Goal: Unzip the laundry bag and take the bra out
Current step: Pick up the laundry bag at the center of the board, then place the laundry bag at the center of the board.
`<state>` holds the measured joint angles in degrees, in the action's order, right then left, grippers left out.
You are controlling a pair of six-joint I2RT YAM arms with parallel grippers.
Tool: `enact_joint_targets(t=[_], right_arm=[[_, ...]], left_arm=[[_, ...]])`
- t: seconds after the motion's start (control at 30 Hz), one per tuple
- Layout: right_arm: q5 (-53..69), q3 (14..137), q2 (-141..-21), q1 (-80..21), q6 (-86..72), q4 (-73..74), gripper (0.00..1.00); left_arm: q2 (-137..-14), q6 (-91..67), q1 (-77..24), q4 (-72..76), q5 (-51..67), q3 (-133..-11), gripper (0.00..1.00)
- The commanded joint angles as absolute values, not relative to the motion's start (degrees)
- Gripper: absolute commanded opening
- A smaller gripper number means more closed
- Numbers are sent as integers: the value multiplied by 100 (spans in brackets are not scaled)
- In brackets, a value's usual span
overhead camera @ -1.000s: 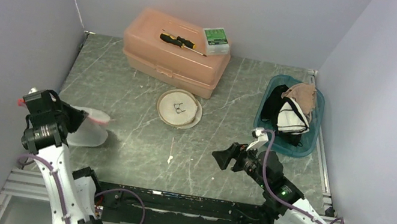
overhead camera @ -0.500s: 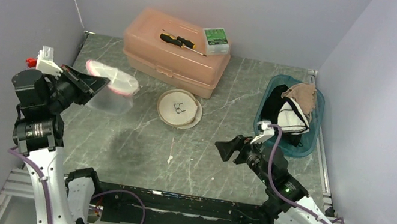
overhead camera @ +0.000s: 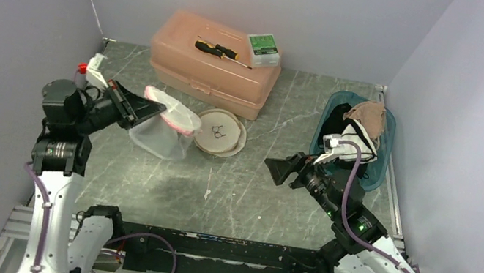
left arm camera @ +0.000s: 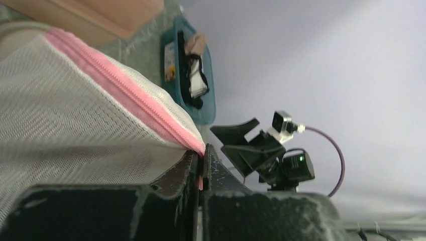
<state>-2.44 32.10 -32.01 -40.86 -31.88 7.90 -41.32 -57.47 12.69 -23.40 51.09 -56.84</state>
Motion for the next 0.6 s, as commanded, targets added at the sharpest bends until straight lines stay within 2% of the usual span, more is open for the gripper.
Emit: enact_joint_targets(t=[0.0, 0.2, 0.33, 0.47, 0.57], right_arm=[[-323, 3294, -3099, -4087, -3145, 897, 87], [-634, 3190, -2850, -4092, -3215, 1300, 86], [-1477, 2667, -2370, -4087, -3420, 1581, 86], [-1505, 2318, -1786, -4085, -3798, 1810, 86], [-1625, 2171, -1347, -4084, -4029, 1966, 86]], left_arm=[[-4412, -5347, 299, -1955, 4777, -5767, 3], [-5113, -5035, -1578, -1608, 3614, -5982, 3], [-5374, -4819, -2671, -1237, 3068, -5846, 3], [-5317, -4440, -3208, -1100, 2849, -5455, 3], [-5412, -4649, -3502, -238, 3185, -4734, 3]])
